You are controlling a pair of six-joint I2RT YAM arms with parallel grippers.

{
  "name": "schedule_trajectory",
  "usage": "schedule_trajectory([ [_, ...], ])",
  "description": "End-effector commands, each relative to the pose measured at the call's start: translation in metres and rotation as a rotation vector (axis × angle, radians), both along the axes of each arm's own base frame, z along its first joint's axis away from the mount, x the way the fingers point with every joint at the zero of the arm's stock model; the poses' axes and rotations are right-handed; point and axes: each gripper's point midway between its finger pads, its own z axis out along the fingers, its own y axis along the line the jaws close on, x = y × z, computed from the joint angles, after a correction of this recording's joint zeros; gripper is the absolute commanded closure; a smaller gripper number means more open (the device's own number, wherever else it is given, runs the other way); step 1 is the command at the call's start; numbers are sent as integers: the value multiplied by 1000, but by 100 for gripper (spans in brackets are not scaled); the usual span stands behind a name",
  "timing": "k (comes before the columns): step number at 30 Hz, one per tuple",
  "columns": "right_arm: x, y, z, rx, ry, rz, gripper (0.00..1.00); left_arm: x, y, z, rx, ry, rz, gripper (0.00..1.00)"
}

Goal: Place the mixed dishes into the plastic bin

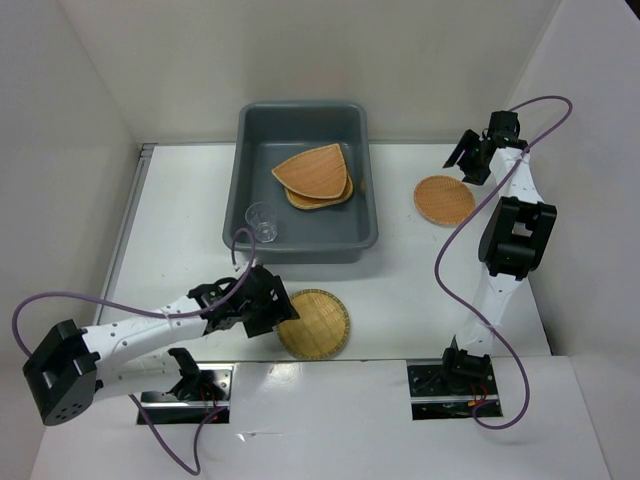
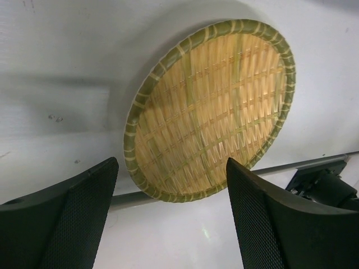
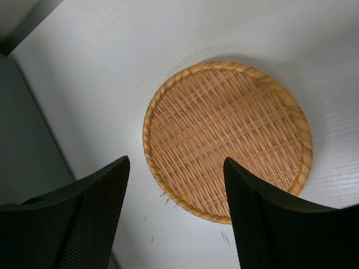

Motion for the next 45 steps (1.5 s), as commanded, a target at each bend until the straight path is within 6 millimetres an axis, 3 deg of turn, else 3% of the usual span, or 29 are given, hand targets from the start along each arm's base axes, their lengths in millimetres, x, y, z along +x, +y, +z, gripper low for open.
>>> schedule_trajectory([
  [1,13,-3,25,-7,-77,2,27,-2,-1,-2,20,16,-17,15],
  [7,14,-3,20,-5,-69,2,27,1,-4,-18,47,25,-35,15],
  [11,14,-3,20,-5,-69,2,27,6,-14,-29,33,12,-44,23],
  [17,14,-5,22,-11,-67,-4,27,18,-30,-35,11,-3,-56,42],
  [24,13,-10,22,-18,-67,-6,27,22,-36,-36,-4,-16,-56,66],
  [28,13,-10,22,-18,-67,-6,27,25,-37,-35,-10,-26,-43,87],
  [29,13,-10,22,-18,-67,-6,27,25,-37,-36,-1,-18,-44,98],
  [36,14,-10,25,-20,-76,-6,27,39,-50,-11,-15,-69,-67,100],
  [39,16,-9,30,-10,-88,-7,27,47,-58,6,-20,-110,-104,100],
  [43,16,-7,33,-4,-91,-1,27,55,-78,43,-67,-184,-206,100],
  [45,16,-7,38,-6,-100,-1,27,56,-85,50,-64,-204,-274,100],
])
